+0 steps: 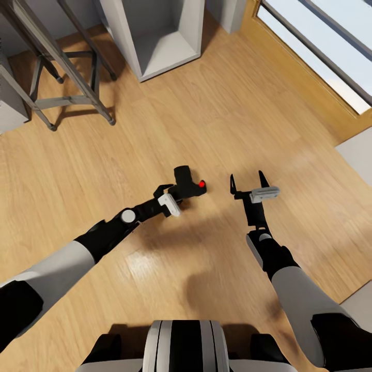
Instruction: Attach the digital camera to the camera tripod in the bedroom.
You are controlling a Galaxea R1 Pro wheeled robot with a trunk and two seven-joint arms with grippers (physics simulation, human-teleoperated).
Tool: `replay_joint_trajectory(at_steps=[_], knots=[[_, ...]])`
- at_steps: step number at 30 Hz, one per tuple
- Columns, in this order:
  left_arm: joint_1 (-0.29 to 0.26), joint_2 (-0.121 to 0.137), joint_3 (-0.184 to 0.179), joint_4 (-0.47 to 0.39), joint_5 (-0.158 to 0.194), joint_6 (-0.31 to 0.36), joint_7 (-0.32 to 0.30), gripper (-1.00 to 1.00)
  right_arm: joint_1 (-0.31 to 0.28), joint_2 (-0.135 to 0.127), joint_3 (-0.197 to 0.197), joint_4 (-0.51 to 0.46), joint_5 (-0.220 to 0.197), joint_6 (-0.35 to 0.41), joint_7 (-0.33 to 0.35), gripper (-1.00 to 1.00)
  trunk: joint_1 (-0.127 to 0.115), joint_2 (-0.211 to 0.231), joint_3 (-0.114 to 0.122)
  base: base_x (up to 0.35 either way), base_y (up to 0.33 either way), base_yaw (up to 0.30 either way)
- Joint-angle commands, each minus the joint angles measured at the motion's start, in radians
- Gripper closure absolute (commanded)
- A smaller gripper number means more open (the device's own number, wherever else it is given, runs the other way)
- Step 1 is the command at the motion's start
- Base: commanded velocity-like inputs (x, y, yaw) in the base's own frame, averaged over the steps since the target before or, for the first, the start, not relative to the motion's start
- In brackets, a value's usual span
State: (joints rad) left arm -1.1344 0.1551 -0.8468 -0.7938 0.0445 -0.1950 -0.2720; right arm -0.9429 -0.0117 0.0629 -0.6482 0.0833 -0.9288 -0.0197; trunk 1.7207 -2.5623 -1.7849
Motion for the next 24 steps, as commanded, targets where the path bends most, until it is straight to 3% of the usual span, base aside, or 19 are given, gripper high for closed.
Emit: replay_joint_trajectory(at_steps=[1,7,11,16,17,23,24], knots=[[-0.001,0.005,0.003,-0.005,0.004,-0.002,-0.001,1.0,0.0,-0.001,0.002,0.004,0.003,-0.002,-0.002,-1.0,0.0,0.0,0.001,0.0,0.0,0.0],[0.0,0.059,0.035,-0.09,0.014,0.001,0.002,1.0,0.0,-0.001,0.0,0.025,0.003,-0.003,-0.003,-1.0,0.0,0.0,0.007,0.0,0.0,0.0],[0.001,0.089,0.039,-0.143,0.048,0.003,0.003,1.0,0.0,-0.001,0.0,0.038,0.003,-0.004,-0.003,-1.0,0.0,0.0,0.009,0.0,0.0,0.0],[0.002,0.152,0.039,-0.226,0.172,0.021,0.003,1.0,0.0,-0.001,0.0,0.057,0.003,-0.004,-0.003,-1.0,0.0,0.0,0.009,0.0,0.0,0.0],[0.002,0.18,0.037,-0.265,0.229,0.042,0.003,1.0,0.0,-0.001,0.0,0.062,0.003,-0.004,-0.003,-1.0,0.0,0.0,0.009,0.0,0.0,0.0],[0.002,0.28,0.026,-0.408,0.4,0.164,-0.023,1.0,0.0,-0.001,0.0,0.083,0.003,-0.005,-0.003,-1.0,0.0,0.0,0.009,0.0,0.0,0.0],[0.002,0.31,0.019,-0.455,0.456,0.22,-0.046,1.0,0.0,-0.001,0.0,0.093,0.003,-0.005,-0.003,-1.0,0.0,0.0,0.009,0.0,0.0,0.0]])
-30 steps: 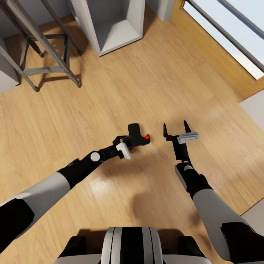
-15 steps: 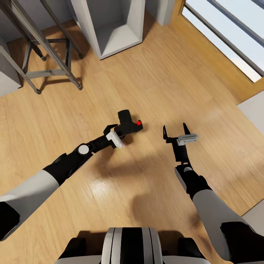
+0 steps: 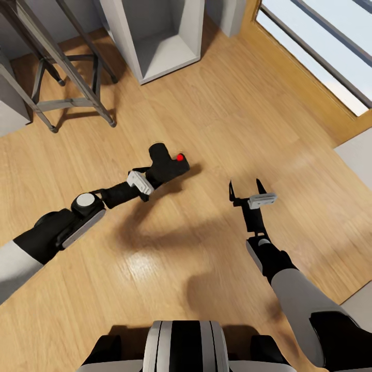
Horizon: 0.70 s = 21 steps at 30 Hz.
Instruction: Attach the digital camera to the camera tripod in the bedroom.
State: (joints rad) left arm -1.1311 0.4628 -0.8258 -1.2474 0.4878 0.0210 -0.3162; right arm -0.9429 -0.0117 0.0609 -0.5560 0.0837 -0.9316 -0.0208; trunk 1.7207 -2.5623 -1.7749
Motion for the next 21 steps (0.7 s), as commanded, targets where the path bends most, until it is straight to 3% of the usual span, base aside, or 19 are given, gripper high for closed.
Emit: replay_joint_trajectory(at_steps=[1,3,5,7,12,16,21], knots=[[-0.001,0.015,-0.005,-0.024,0.039,0.034,-0.014,1.0,-0.001,-0.001,0.002,0.006,0.002,-0.003,-0.002,-1.0,0.0,0.0,0.0,0.0,0.0,0.0],[-0.001,0.04,-0.009,-0.061,0.09,0.095,-0.038,1.0,0.0,-0.001,0.002,0.014,0.002,-0.004,-0.002,-1.0,0.0,0.0,0.0,0.0,0.0,0.0],[-0.001,0.082,-0.014,-0.107,0.179,0.194,-0.077,1.0,0.001,-0.001,0.002,0.023,0.002,-0.005,-0.003,-1.0,0.0,0.0,0.0,0.0,0.0,0.0],[-0.001,0.101,-0.016,-0.123,0.226,0.235,-0.107,1.0,0.001,-0.001,0.002,0.028,0.002,-0.005,-0.003,-1.0,0.0,0.0,0.0,0.0,0.0,0.0],[-0.001,0.117,-0.017,-0.136,0.267,0.267,-0.201,1.0,0.002,-0.001,0.002,0.034,0.002,-0.007,-0.004,-1.0,0.0,0.0,0.0,0.0,0.0,0.0],[-0.001,0.122,-0.018,-0.139,0.277,0.274,-0.289,1.0,0.009,-0.001,0.002,0.035,0.002,-0.008,-0.004,-1.0,0.0,0.0,0.0,0.0,0.0,0.0],[-0.001,0.128,-0.018,-0.138,0.281,0.276,-0.342,1.0,0.018,-0.001,0.001,0.035,0.002,-0.009,-0.004,-1.0,0.0,0.0,0.0,0.0,0.0,0.0]])
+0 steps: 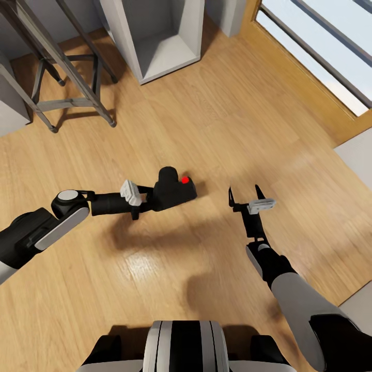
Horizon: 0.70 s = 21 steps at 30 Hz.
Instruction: Attach the digital camera to the camera tripod in the bedroom.
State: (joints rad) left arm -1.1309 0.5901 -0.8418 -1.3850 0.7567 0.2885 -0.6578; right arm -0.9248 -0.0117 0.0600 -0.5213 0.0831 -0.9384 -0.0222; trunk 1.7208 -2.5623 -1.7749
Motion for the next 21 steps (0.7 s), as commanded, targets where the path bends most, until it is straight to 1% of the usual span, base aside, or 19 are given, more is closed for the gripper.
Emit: replay_joint_trajectory(at_steps=[1,10,15,18,21], knots=[[-0.001,0.003,-0.002,0.0,0.012,0.008,-0.01,1.0,0.001,-0.001,0.003,0.0,0.002,-0.004,-0.002,-1.0,0.0,0.0,-0.001,0.0,0.0,0.0],[-0.001,0.013,-0.003,0.002,0.013,0.005,-0.024,1.0,0.005,-0.001,0.002,-0.002,0.001,-0.014,-0.003,-1.0,0.0,0.0,-0.001,0.0,0.0,0.0],[-0.001,0.015,-0.004,0.003,0.014,0.023,-0.024,1.0,0.006,-0.001,-0.001,-0.002,0.001,-0.015,-0.004,-1.0,-0.002,0.001,0.019,0.0,0.0,0.0],[-0.001,0.024,-0.005,0.01,0.015,0.05,-0.026,1.0,0.006,-0.001,-0.002,-0.002,0.001,-0.015,-0.004,-1.0,-0.004,0.002,0.03,0.0,0.0,0.0],[-0.001,0.033,-0.008,0.01,0.017,0.06,-0.031,1.0,0.006,-0.001,-0.003,-0.002,0.0,-0.014,-0.004,-1.0,-0.005,0.002,0.042,0.0,0.0,0.0]])
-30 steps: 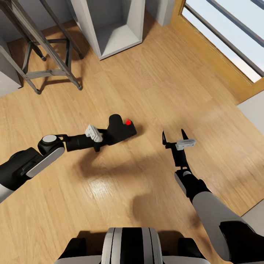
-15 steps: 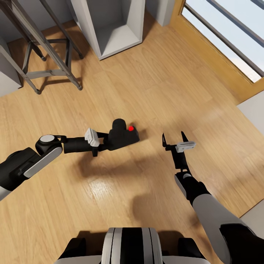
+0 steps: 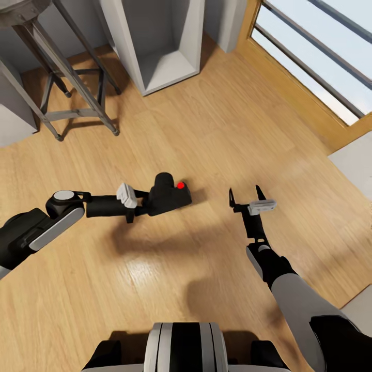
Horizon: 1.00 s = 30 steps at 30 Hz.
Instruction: Attach the digital camera to the camera tripod in the bedroom.
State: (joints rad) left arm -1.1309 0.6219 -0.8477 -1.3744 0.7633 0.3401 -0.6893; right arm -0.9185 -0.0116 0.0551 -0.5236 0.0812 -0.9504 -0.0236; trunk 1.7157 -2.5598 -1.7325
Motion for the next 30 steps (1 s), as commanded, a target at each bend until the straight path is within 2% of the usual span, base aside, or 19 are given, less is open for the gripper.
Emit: replay_joint_trajectory(at_steps=[1,8,12,13,14,18,19,24,28,30], knots=[[-0.001,0.004,-0.004,-0.004,0.018,0.013,-0.005,1.0,0.0,-0.001,0.002,0.001,0.002,-0.002,-0.002,-1.0,-0.001,0.0,0.003,0.0,0.0,0.0],[-0.001,0.009,-0.015,-0.043,0.046,0.019,-0.023,1.0,0.0,-0.001,0.001,0.002,0.001,-0.003,-0.002,-1.0,-0.004,0.002,0.031,0.0,0.0,0.0],[-0.001,0.017,-0.051,-0.057,0.05,0.014,-0.026,1.0,0.0,-0.001,-0.006,0.002,0.001,-0.004,-0.002,-1.0,-0.005,0.003,0.046,0.0,0.0,0.0],[-0.001,0.026,-0.079,-0.062,0.051,0.01,-0.027,1.0,0.0,-0.001,-0.011,0.002,0.0,-0.004,-0.002,-1.0,-0.006,0.003,0.05,0.0,0.0,0.0],[-0.001,0.031,-0.093,-0.064,0.051,0.008,-0.027,1.0,0.0,-0.001,-0.013,0.002,0.0,-0.004,-0.002,-1.0,-0.006,0.003,0.054,0.0,0.0,0.0],[-0.001,0.054,-0.13,-0.07,0.056,-0.014,-0.028,1.0,0.0,-0.001,-0.021,0.002,-0.001,-0.003,-0.003,-1.0,-0.008,0.004,0.069,0.0,0.0,0.0],[-0.001,0.068,-0.139,-0.078,0.06,-0.033,-0.028,1.0,0.0,-0.001,-0.022,0.002,-0.003,-0.003,-0.003,-1.0,-0.009,0.004,0.073,0.0,0.0,0.0],[-0.001,0.097,-0.151,-0.111,0.073,-0.07,-0.026,1.0,0.0,-0.001,-0.024,0.002,-0.016,-0.003,-0.015,-1.0,-0.011,0.005,0.092,0.0,0.0,0.0],[-0.001,0.119,-0.156,-0.134,0.113,-0.09,-0.024,1.0,-0.001,-0.001,-0.025,0.002,-0.043,-0.002,-0.048,-1.0,-0.013,0.006,0.108,0.0,0.0,0.0],[-0.001,0.122,-0.157,-0.142,0.128,-0.092,-0.023,1.0,0.0,-0.001,-0.026,0.002,-0.047,-0.002,-0.049,-1.0,-0.014,0.007,0.116,0.0,0.0,0.0]])
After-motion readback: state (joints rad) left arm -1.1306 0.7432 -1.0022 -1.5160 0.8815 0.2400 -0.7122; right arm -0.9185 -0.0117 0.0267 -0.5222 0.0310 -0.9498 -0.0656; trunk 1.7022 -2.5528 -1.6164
